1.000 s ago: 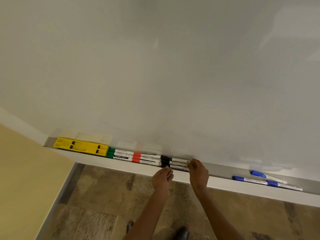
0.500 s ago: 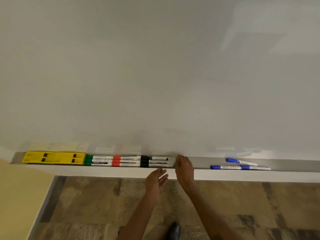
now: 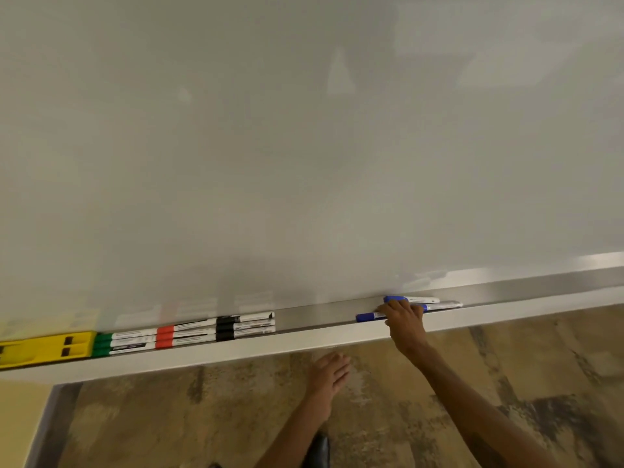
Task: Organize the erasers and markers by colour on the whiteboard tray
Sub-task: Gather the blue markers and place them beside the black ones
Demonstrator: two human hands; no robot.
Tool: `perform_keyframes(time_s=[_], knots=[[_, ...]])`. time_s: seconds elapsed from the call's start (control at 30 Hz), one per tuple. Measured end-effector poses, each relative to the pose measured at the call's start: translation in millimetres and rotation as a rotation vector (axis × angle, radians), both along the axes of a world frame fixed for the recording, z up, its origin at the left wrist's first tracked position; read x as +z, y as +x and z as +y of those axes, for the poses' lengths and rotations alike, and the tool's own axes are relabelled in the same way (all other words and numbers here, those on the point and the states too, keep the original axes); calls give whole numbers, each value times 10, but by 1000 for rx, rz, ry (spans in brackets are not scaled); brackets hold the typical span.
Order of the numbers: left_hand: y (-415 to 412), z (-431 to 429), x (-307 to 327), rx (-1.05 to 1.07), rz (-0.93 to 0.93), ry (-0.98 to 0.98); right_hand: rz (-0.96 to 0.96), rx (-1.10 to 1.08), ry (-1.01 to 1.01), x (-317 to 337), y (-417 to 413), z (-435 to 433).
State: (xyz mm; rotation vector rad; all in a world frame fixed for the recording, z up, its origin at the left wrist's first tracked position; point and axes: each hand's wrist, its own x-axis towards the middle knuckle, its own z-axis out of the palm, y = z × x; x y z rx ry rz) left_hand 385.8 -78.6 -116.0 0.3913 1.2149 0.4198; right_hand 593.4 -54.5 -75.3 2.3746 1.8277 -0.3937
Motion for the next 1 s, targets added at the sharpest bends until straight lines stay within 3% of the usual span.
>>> perform_keyframes(time_s=[0.27,0.43,0.57,0.7,0.8,1.0], knots=[[472,175,230,213,-118,2,148,76,137,-29,-27,34],[621,302,328,364,-186,38,356,158,290,26,-238,-2],[691,376,381,476,-192,31,470,253,271,63,-258,-55],[675,412,351,546,-240,-26,279,-11,443,47,69,-63],[667,404,315,565,-255,-30,106,-240,328,0,336,-48],[658,426,202,537,-259,-19,31,-197,232,-145,367,34]])
